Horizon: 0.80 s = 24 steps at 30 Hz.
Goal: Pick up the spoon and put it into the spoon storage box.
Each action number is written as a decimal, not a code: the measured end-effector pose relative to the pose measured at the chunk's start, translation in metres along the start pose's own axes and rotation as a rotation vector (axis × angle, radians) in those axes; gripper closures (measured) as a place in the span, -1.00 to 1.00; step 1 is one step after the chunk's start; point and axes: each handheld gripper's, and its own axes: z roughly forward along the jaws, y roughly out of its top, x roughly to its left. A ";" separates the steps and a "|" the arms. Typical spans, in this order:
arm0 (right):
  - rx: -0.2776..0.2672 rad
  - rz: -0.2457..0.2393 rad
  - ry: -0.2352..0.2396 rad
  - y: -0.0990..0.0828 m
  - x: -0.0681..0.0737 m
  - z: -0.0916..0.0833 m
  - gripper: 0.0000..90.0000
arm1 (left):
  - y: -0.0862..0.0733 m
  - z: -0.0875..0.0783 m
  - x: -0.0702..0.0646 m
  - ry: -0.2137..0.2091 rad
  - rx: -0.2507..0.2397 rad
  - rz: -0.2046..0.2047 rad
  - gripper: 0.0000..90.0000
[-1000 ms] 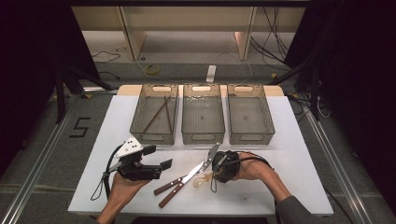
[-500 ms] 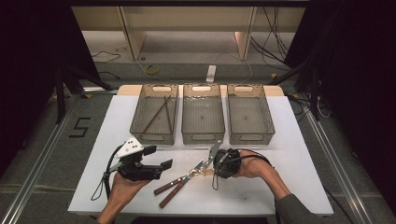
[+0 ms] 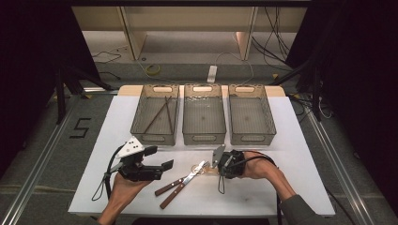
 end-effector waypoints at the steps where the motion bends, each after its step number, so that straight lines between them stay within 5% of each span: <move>1: -0.015 0.007 -0.001 -0.001 -0.001 -0.001 0.66 | 0.000 0.000 0.000 0.000 0.001 0.000 -0.64; 9: -0.137 0.109 0.010 -0.005 -0.010 -0.017 0.66 | 0.000 0.001 0.000 -0.001 0.004 -0.001 -0.64; 24: -0.281 0.369 -0.032 -0.010 -0.029 -0.039 0.66 | -0.001 0.002 0.001 -0.001 0.006 -0.006 -0.64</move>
